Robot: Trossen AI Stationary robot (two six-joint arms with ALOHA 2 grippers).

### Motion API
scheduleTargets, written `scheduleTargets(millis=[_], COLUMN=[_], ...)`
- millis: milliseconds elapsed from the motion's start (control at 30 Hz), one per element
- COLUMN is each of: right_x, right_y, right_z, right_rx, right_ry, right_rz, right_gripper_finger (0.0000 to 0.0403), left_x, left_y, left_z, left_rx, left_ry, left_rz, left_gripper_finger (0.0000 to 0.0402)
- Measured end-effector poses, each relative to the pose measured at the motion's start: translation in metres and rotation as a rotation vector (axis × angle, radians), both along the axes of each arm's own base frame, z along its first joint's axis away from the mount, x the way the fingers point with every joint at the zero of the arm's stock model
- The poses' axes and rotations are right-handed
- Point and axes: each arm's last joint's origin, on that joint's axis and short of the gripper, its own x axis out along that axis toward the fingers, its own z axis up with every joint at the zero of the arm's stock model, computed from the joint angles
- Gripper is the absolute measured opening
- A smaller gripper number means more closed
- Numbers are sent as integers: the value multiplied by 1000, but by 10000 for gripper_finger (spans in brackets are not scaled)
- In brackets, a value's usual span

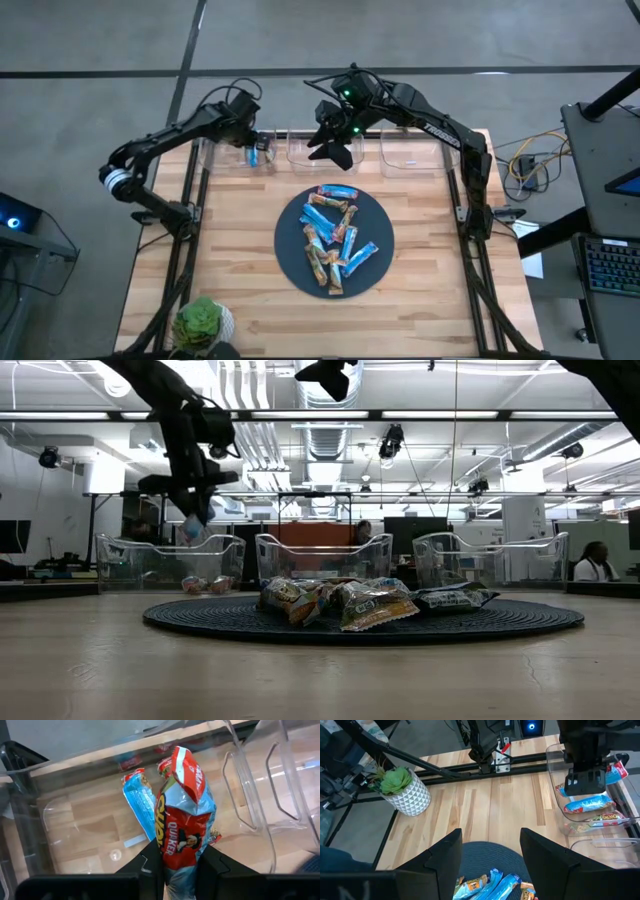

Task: Pick and place Granola Bars by type
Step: Put the red granola bar into the left transparent bin

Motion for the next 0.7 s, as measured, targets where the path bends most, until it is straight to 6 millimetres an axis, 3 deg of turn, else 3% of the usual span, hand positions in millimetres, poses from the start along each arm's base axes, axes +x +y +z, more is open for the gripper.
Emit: scheduleTargets(millis=[400, 700], right_x=[0, 0], right_y=[0, 0], right_z=[0, 0], right_rx=[1, 3], right_ry=[4, 4], right_rz=[0, 0], right_gripper_finger=[192, 192], left_x=[1, 1], left_y=[1, 0], left_z=[-2, -2], left_rx=[-16, -22], left_ry=[-4, -13], left_rz=[-8, -4], left_gripper_finger=[57, 149])
